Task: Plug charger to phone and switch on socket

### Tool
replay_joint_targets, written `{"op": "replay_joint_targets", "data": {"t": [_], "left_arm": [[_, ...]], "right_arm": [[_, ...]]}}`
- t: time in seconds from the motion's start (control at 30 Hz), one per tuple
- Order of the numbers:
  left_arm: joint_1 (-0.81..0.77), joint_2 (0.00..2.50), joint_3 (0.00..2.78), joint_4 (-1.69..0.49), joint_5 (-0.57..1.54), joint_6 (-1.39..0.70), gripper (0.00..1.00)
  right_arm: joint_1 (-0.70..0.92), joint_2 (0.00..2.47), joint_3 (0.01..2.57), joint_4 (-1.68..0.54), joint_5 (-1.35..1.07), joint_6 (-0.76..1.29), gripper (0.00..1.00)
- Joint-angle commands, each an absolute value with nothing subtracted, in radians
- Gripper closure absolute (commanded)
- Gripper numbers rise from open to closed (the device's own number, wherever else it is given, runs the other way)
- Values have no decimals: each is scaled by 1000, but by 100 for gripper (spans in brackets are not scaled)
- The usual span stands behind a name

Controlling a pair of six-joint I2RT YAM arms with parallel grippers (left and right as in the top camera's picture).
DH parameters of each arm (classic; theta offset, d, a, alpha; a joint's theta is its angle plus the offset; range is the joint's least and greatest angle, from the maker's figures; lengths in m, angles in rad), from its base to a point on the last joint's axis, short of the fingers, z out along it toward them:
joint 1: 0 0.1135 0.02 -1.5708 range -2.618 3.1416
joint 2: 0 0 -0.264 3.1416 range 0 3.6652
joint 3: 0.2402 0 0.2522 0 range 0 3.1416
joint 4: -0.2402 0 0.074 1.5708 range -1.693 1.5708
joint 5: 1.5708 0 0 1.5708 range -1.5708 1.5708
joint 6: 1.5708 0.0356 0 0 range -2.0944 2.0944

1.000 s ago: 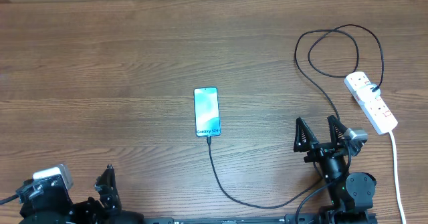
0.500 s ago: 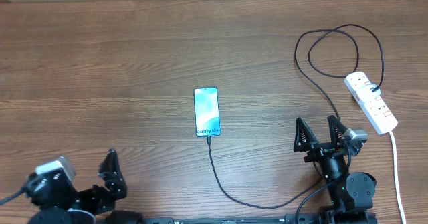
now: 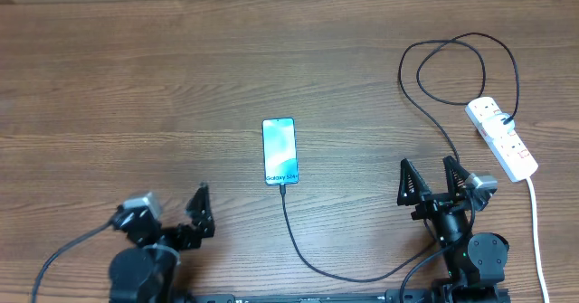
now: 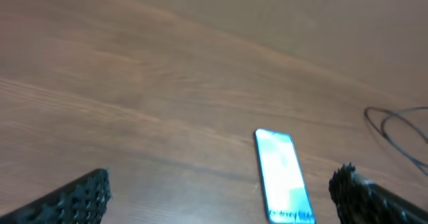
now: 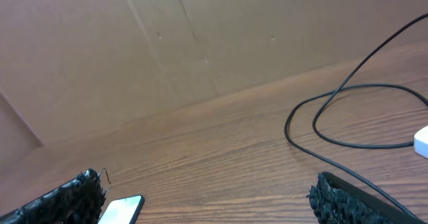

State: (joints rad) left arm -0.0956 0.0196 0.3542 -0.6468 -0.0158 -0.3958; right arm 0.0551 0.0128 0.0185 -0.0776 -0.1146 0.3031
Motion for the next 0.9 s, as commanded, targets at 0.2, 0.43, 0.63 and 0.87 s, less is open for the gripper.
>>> {"op": "replay_joint_targets", "data": {"t": [0.2, 0.43, 0.63, 0.87], "left_arm": [[-89, 3, 131, -398, 56, -480, 0], [-89, 3, 99, -318, 10, -475, 0], [-89, 3, 66, -140, -19, -464, 0], [-89, 3, 10, -67, -28, -442, 0]], "right_arm": [[60, 3, 8, -74, -101, 307, 0], [60, 3, 8, -74, -102, 307, 0], [60, 3, 8, -74, -102, 307, 0], [60, 3, 8, -74, -102, 307, 0]]}}
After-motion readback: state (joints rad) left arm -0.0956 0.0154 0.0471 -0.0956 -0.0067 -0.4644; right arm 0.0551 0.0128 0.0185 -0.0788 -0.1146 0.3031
